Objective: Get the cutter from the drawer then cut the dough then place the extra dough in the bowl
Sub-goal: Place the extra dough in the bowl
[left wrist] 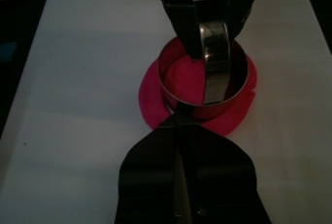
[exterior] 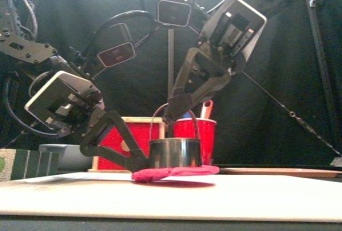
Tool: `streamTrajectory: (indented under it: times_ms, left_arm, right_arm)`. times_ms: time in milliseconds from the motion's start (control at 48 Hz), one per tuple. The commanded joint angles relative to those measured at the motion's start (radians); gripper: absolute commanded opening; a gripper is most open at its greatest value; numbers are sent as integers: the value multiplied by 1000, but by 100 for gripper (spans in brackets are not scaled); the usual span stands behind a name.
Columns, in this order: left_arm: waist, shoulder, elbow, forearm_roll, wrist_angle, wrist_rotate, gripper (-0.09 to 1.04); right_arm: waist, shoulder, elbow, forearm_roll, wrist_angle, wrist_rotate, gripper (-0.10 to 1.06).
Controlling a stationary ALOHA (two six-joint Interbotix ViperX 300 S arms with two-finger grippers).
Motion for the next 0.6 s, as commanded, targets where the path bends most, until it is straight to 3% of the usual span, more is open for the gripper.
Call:
streamTrajectory:
  times_ms: [21, 375, 604]
  left_arm:
    - [0, -3, 2, -9, 8, 2, 40]
    - [0, -3, 6, -12, 8, 0, 40]
    - [2, -11, 17, -23, 8, 2, 40]
  right_arm:
    - [0, -78, -31, -8, 40, -5, 58]
    - [-21, -187, 21, -54, 66, 5, 58]
    - [-54, -298, 153, -48, 75, 8, 58]
